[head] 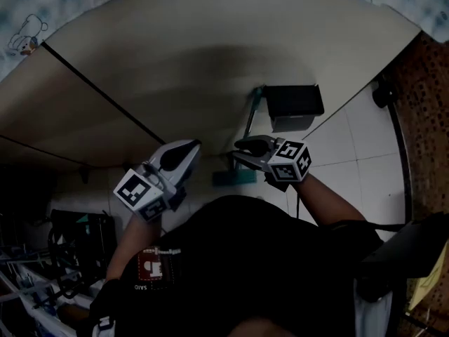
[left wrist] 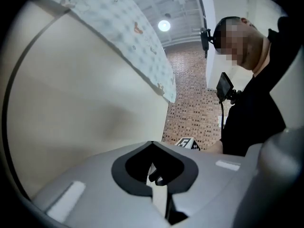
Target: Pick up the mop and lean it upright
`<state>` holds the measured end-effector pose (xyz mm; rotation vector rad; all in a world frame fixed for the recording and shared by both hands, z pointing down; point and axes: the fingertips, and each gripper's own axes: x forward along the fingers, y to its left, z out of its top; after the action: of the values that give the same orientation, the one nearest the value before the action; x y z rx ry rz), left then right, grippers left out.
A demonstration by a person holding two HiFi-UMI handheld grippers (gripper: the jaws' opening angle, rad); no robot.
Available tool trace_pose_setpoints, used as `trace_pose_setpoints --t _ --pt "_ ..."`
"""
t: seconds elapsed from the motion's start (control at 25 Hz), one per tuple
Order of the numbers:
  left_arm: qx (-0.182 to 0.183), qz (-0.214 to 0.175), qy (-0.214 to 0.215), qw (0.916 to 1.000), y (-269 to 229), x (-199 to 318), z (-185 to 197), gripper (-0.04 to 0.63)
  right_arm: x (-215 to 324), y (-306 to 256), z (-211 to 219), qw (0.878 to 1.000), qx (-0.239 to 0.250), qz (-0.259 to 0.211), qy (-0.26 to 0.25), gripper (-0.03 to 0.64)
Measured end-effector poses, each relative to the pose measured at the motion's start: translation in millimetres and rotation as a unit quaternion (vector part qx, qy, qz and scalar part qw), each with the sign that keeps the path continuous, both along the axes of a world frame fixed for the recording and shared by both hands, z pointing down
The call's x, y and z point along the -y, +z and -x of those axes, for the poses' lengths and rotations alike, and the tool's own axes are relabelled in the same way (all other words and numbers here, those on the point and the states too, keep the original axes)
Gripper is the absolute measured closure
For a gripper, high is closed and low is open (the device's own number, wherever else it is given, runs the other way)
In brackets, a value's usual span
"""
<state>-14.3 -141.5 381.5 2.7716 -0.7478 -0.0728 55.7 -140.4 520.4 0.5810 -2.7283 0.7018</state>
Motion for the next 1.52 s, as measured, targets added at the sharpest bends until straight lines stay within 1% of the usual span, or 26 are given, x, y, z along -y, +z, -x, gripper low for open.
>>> trace_pose_setpoints --t 0.08,0.16,0.2,0.28,0.4,0.48,0.56,0.6,0.68,0.8,1.0,1.24,1.4,1.52 --pt "0.003 -0.029 0.007 0.9995 -23.7 -4.6 0.0 0.601 1.0 -60.3 -7.4 0.998 0.026 -0.048 0.008 0.506" --pt "-0.004 -0.047 0.004 0.9989 -44.5 -7.1 3.1 0.601 2.8 -111.8 -22.1 0.995 0.048 -0.083 0.029 0.516" --pt "-0.015 -0.051 0.0 0.9986 -54.9 -6.8 5.2 0.6 4.6 -133.9 -31.7 0.993 0.052 -0.099 0.044 0.525" --pt "-0.031 -0.058 -0.013 0.9977 -72.2 -3.0 10.0 0.6 10.9 -170.9 -53.8 0.987 0.045 -0.133 0.078 0.542" --pt "-0.033 -0.071 -0.027 0.9965 -90.0 4.1 16.5 0.601 24.3 -209.0 -88.1 0.975 0.026 -0.173 0.139 0.571" --pt "-0.024 -0.083 -0.037 0.9956 -97.0 9.2 21.5 0.601 33.6 -224.6 -108.1 0.966 0.018 -0.184 0.178 0.603" --pt "-0.021 -0.095 -0.04 0.9945 -105.1 10.7 23.6 0.601 39.2 -234.3 -122.7 0.96 0.017 -0.19 0.206 0.603" --pt "-0.021 -0.1 -0.04 0.994 -108.5 10.4 24.1 0.601 39.5 -237.8 -126.7 0.958 0.021 -0.194 0.212 0.603" --pt "-0.019 -0.108 -0.039 0.9932 -112.9 8.8 25.1 0.601 37.2 -241.8 -129.2 0.956 0.026 -0.199 0.212 0.604" --pt "-0.016 -0.121 -0.039 0.9918 -113.2 7.4 29.8 0.601 33.4 -242.1 -127.2 0.957 0.021 -0.204 0.205 0.604" --pt "-0.011 -0.121 -0.053 0.9911 -117.2 3.8 39.7 0.601 30.5 -244.8 -123.9 0.957 0.019 -0.213 0.198 0.604" --pt "-0.009 -0.123 -0.056 0.9907 -112.8 3.9 43.9 0.601 32.7 -238.2 -121.5 0.96 0.016 -0.207 0.189 0.604" --pt "-0.008 -0.111 -0.065 0.9917 -112.1 3.5 47.7 0.601 34.1 -234.4 -112.8 0.962 0.013 -0.206 0.178 0.604" --pt "-0.012 -0.112 -0.068 0.9914 -111.9 3.5 50.8 0.601 35.0 -233.7 -108.0 0.964 0.012 -0.205 0.171 0.604"
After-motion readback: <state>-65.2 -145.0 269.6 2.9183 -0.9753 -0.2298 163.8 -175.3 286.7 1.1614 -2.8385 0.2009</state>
